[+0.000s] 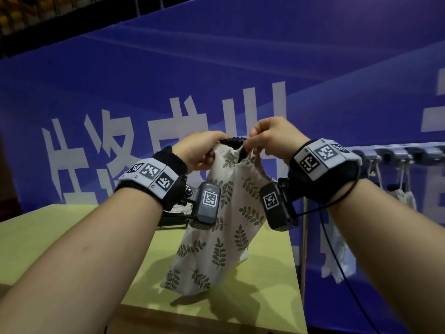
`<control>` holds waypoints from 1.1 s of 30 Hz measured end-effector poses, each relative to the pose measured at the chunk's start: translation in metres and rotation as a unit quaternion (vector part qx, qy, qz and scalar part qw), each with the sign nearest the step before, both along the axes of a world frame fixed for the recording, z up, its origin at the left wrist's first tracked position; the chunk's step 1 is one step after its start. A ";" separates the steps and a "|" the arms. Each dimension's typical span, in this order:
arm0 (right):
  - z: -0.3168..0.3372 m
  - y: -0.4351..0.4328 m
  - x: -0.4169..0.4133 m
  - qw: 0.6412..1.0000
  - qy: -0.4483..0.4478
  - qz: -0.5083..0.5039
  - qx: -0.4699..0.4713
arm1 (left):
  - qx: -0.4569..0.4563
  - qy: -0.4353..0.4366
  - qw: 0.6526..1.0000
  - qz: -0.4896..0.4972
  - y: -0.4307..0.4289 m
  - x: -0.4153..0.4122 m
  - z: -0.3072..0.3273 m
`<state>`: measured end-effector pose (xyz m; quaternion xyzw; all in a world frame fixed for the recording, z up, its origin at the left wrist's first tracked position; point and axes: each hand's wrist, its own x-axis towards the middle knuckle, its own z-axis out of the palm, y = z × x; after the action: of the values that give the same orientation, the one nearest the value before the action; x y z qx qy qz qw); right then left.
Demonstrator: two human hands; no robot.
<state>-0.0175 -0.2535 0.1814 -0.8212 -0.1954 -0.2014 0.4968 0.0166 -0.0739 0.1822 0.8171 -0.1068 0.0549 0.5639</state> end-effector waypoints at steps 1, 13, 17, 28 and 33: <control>0.002 -0.002 -0.001 0.999 0.001 0.014 0.036 | 0.017 -0.004 1.000 0.008 0.000 -0.001 0.000; 0.011 0.000 0.003 0.990 0.025 -0.002 0.138 | -0.037 -0.149 0.987 -0.045 -0.014 -0.007 -0.017; 0.011 0.002 0.004 0.989 0.022 0.013 0.148 | -0.065 -0.133 0.984 -0.099 -0.023 -0.005 -0.026; 0.025 0.008 -0.005 0.964 0.014 0.039 0.262 | -0.045 -0.181 0.978 -0.090 -0.030 -0.002 -0.033; 0.023 0.005 -0.008 0.960 0.009 0.029 0.279 | -0.053 -0.171 0.977 -0.113 -0.036 -0.006 -0.033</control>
<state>-0.0257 -0.2486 0.2047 -0.6455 -0.1503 -0.2258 0.7139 0.0105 -0.1099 0.1494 0.7474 -0.2900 0.1353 0.5822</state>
